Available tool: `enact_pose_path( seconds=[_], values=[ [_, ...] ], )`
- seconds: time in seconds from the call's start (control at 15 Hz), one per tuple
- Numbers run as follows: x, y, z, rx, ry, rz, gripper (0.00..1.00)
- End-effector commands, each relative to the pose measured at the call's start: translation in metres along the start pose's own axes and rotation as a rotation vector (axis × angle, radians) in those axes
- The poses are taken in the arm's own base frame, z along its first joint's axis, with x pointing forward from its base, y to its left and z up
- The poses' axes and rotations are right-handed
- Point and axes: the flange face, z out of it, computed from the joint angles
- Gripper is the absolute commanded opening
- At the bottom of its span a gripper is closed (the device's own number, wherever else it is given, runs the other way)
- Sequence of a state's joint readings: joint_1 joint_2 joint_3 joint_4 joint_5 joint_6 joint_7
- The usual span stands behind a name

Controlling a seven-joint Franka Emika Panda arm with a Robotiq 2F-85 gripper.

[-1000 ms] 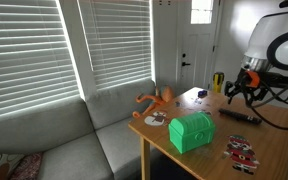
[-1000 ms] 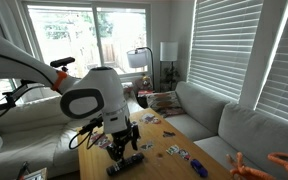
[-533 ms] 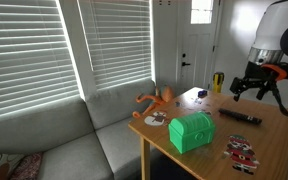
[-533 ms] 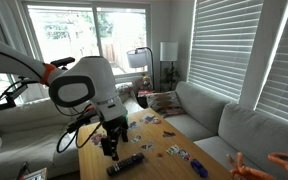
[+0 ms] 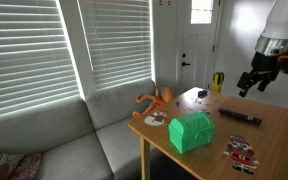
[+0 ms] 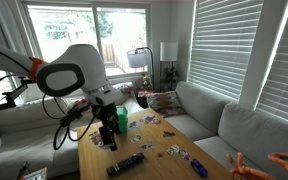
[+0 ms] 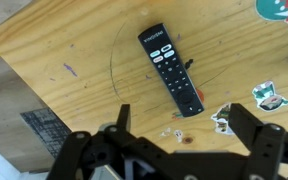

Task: Press a button on the black remote

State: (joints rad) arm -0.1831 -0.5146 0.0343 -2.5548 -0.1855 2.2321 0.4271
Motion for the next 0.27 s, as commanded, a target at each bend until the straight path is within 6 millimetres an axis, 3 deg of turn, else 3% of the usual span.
enact_pose_path(
  seconds=[0.0,0.2],
  values=[
    [-0.0021,-0.0004,-0.0029,0.0,0.005,-0.012,1.0],
    [-0.0051,-0.0006,-0.0058,0.0,0.013,-0.024,1.0]
  ],
)
